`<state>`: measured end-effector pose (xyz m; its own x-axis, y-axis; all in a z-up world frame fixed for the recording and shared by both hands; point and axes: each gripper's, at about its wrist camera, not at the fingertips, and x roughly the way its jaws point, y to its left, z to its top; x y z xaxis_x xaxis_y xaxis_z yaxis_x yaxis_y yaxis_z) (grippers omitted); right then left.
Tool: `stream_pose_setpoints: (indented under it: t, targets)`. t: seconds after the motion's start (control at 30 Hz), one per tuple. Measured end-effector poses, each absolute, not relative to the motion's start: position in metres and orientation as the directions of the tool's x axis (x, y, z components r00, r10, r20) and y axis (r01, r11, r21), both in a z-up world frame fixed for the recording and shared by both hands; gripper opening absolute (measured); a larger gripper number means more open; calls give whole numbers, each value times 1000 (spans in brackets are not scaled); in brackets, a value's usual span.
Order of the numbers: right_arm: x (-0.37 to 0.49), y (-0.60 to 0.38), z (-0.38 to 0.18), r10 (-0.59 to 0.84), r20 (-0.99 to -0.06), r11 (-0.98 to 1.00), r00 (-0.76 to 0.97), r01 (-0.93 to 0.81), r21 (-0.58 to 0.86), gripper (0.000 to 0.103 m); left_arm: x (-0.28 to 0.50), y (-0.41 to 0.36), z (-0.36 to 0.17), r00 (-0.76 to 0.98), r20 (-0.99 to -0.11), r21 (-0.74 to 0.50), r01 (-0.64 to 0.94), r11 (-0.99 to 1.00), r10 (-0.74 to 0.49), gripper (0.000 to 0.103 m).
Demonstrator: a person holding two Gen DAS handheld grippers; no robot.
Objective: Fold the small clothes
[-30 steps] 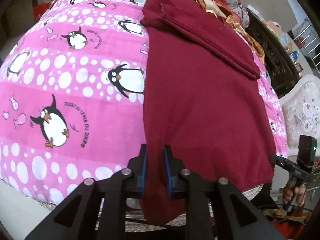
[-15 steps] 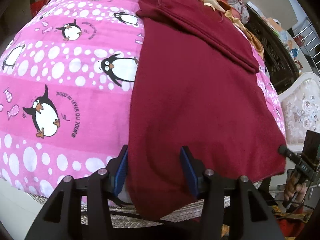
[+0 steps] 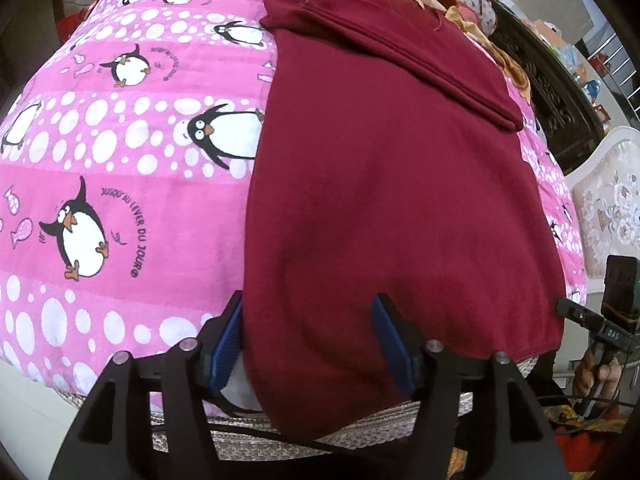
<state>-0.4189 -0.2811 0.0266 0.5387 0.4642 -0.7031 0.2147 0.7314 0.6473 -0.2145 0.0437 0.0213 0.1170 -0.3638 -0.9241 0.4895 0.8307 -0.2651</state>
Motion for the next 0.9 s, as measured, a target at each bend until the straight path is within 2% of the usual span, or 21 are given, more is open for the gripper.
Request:
stream_pose_setpoints:
  t: [0.17, 0.33, 0.5, 0.73, 0.9]
  targets:
    - [-417, -282, 28, 459, -714, 751, 529, 198, 629, 40, -215, 41, 20, 126, -924, -256, 496, 829, -361, 73]
    - [-412, -276, 31, 443, -734, 786, 516, 170, 594, 27, -217, 37, 19, 129, -927, -243, 511, 825, -352, 73]
    - [-409, -278, 32, 452, -724, 781, 521, 161, 603, 21, -218, 35, 19, 132, -929, -235, 514, 825, -347, 73]
    - [-403, -281, 51, 460, -688, 784, 561, 107, 612, 20, -218, 34, 19, 132, -931, -228, 518, 824, -341, 72]
    - [-395, -274, 42, 465, -724, 809, 509, 87, 581, 21, -218, 35, 18, 136, -931, -225, 521, 824, -340, 72]
